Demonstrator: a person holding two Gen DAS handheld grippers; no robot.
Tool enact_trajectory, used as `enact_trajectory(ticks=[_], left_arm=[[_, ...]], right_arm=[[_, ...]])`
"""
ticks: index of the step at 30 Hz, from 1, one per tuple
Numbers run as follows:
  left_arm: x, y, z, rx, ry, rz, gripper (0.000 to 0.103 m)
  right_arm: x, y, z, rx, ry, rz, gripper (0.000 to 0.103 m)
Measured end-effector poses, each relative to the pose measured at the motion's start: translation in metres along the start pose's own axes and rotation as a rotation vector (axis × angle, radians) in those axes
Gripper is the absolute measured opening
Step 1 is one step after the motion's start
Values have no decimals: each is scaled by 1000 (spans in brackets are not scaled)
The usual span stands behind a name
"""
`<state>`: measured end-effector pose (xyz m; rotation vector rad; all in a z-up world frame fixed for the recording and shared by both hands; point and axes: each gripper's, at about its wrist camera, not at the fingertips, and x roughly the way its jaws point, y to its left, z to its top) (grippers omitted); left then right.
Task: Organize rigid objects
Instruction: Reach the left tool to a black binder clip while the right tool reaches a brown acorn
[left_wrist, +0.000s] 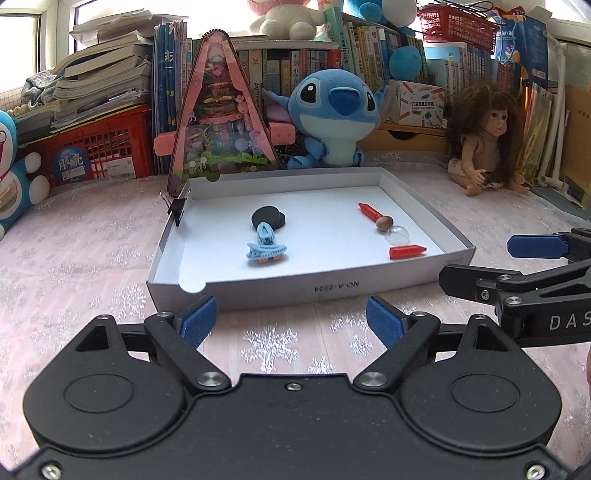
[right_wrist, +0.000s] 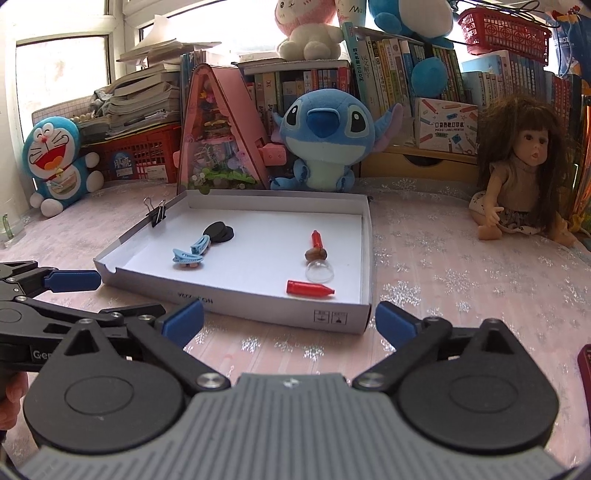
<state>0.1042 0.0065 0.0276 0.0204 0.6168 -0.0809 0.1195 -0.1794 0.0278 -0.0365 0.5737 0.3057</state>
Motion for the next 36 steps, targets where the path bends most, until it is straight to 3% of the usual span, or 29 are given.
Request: enact_trajectory(ticks=[11, 25, 28, 30, 32, 36], left_arm=[[-25, -6, -21, 8, 7, -21, 87], [-63, -19, -59, 58, -6, -156, 87], [-66, -19, -66, 57, 11, -187, 75], [-64, -17, -69, 38, 40, -208, 58], [-62, -14, -73, 13, 69, -226, 50], [-61, -13, -76, 3, 68, -231, 42]], right_arm=[[-24, 4, -19, -17, -18, 8, 103], [-62, -11, -57, -40, -54, 7, 93], [-67, -11, -69, -55, -45, 16, 91], [-70, -9, -76, -66, -41, 20, 89], [-71, -8, -82, -80, -38, 21, 87], [-74, -7, -90, -91, -29, 12, 84]])
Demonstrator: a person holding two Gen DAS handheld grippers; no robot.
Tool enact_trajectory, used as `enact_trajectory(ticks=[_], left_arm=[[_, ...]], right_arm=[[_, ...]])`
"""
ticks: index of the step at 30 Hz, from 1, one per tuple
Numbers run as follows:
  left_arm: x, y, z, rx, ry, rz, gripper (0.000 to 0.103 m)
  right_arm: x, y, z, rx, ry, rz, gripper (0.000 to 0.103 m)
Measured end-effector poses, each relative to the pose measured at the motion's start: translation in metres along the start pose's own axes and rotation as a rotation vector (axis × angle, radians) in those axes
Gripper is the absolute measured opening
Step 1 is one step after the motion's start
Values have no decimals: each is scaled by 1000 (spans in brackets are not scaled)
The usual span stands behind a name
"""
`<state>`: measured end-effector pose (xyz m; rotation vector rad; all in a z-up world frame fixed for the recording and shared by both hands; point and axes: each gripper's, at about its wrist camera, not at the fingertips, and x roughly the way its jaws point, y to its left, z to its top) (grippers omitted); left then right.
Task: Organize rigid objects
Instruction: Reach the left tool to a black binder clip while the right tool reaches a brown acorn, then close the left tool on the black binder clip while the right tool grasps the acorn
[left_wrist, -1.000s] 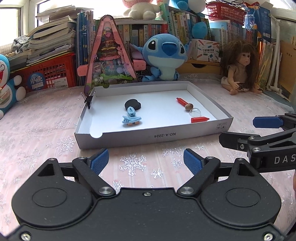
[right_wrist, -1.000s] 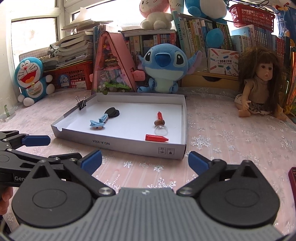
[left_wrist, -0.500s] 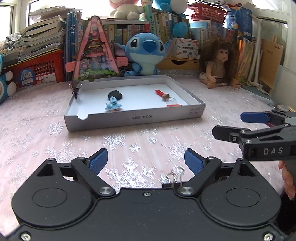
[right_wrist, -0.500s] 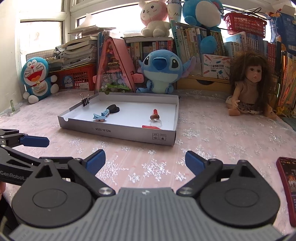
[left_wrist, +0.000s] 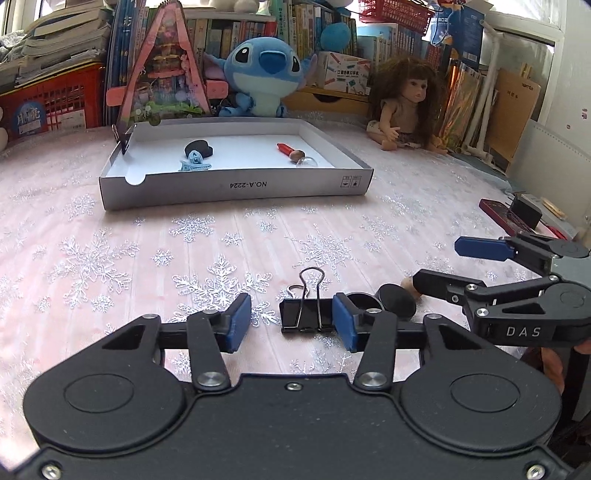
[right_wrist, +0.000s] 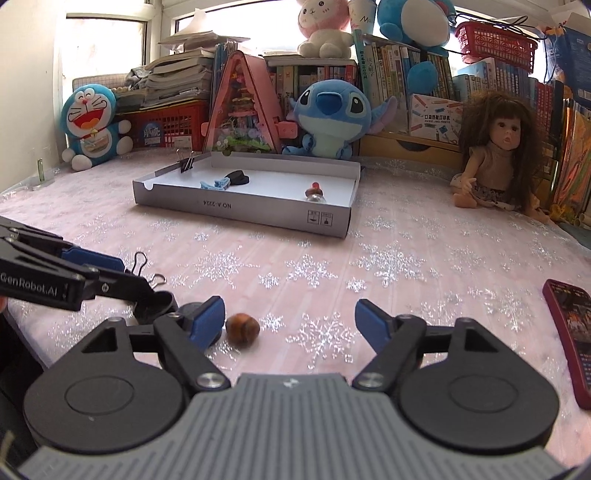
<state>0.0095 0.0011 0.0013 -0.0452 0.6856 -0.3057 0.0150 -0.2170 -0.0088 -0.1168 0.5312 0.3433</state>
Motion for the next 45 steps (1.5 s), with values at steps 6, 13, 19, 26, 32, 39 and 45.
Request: enact_trajectory(ticks=[6, 13, 19, 26, 32, 39, 45], left_arm=[[6, 4, 4, 19, -16, 73, 38], [5, 13, 5, -5, -15, 104, 39], [0, 8, -4, -20, -19, 123, 41], [2, -1, -8, -7, -29, 116, 36], [9, -4, -2, -15, -41, 105, 34], [8, -1, -2, -9, -44, 101, 34], [7, 3, -1, -18, -47, 114, 34]], right_arm=[[0, -2, -6, 7, 17, -5, 78], [4, 3, -9, -10, 14, 18, 74], [8, 8, -11, -13, 11, 19, 70], [9, 10, -12, -7, -5, 2, 70], [9, 12, -13, -5, -7, 10, 64], [8, 13, -13, -6, -5, 1, 40], [10, 12, -11, 12, -2, -10, 30]])
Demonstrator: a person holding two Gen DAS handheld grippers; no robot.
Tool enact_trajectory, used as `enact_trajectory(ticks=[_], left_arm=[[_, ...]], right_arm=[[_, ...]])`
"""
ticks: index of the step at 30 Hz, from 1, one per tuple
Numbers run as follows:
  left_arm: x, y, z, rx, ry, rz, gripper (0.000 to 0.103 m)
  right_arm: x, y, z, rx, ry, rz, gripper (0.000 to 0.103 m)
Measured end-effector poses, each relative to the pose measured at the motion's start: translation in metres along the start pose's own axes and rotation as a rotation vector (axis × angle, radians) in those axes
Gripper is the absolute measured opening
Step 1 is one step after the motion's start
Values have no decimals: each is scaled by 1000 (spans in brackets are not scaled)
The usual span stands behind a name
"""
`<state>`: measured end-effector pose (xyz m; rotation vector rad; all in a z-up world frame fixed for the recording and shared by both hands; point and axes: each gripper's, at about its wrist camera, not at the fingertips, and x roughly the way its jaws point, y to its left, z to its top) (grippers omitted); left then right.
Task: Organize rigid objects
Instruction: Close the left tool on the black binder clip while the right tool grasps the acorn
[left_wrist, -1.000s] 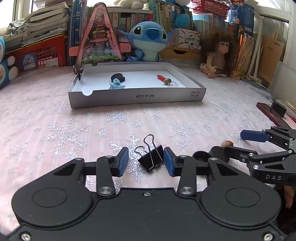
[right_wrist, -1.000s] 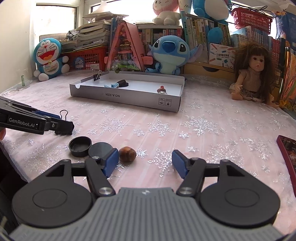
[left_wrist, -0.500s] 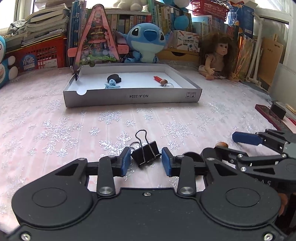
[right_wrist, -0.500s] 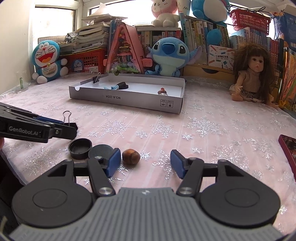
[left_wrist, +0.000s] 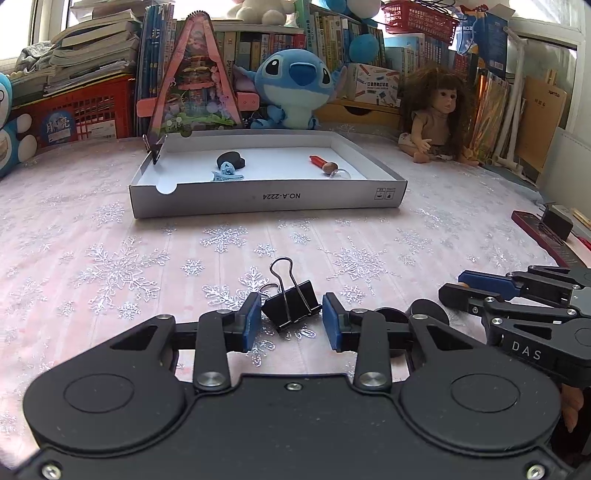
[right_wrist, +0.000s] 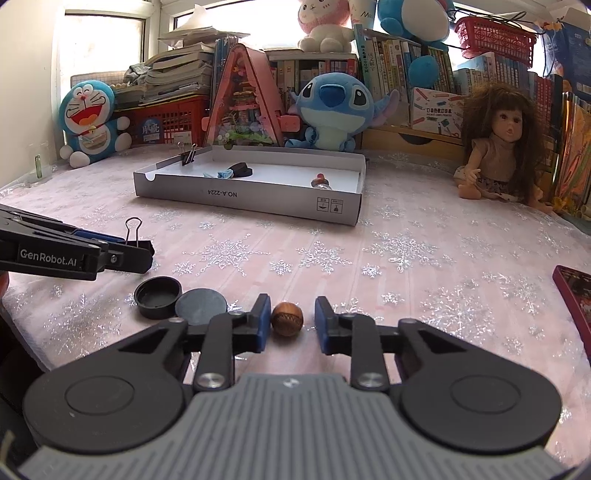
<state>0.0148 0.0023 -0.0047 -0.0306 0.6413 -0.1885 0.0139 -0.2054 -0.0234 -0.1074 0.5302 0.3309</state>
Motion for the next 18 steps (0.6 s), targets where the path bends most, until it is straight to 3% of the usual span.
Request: enact_trajectory(ticks=[9, 16, 18], left_arm=[[1, 6, 2, -9, -1, 21, 34], [1, 9, 3, -18, 1, 32, 34], [0, 10, 3, -21, 2, 34, 34]], right_arm=[[0, -4, 3, 12, 1, -15, 23], [0, -6, 6, 24, -1, -24, 23], [0, -7, 5, 34, 4, -23, 29]])
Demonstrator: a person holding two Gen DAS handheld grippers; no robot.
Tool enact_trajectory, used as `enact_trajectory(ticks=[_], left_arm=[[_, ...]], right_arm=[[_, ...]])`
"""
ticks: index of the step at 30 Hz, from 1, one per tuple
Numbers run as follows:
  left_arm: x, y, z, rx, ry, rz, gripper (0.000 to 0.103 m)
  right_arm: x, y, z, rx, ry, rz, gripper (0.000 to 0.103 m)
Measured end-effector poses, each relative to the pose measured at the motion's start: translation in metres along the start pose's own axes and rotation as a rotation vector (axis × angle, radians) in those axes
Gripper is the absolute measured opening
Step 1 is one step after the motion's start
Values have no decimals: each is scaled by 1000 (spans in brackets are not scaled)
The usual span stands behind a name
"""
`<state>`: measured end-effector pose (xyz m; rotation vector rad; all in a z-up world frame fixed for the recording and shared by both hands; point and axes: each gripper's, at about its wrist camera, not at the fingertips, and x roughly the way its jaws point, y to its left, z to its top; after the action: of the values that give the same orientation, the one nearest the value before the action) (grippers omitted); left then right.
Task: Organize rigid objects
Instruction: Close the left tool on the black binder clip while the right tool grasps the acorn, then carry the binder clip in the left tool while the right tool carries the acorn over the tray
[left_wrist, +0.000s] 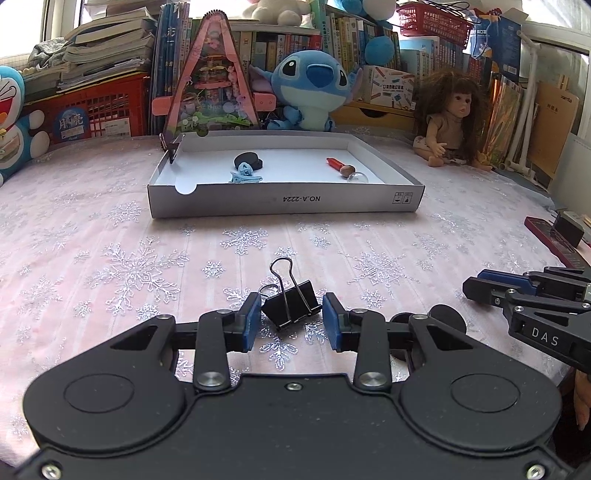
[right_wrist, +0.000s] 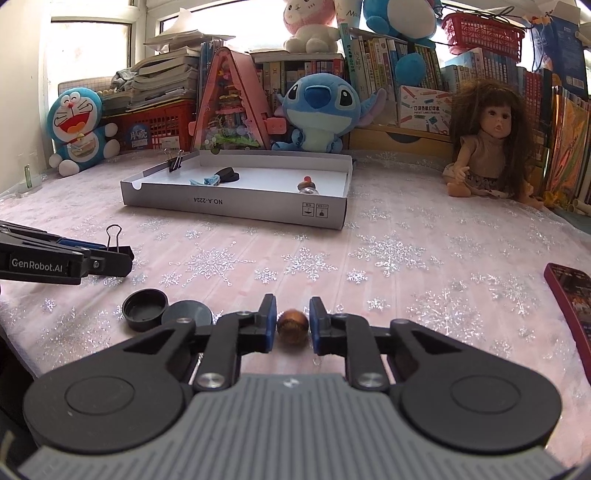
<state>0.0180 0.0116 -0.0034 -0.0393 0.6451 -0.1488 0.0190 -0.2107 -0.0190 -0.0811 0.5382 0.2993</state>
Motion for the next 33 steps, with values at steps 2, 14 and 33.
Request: enact_trajectory(ticks=[2, 14, 33], left_arm=[[-1, 0, 0, -3, 0, 2, 34], [1, 1, 1, -8, -1, 8, 34], [7, 31, 68, -44, -90, 46, 34]], right_arm=[[-1, -1, -2, 7, -2, -1, 37], [-11, -1, -7, -18, 9, -7, 29], [18, -14, 46, 27, -24, -15, 22]])
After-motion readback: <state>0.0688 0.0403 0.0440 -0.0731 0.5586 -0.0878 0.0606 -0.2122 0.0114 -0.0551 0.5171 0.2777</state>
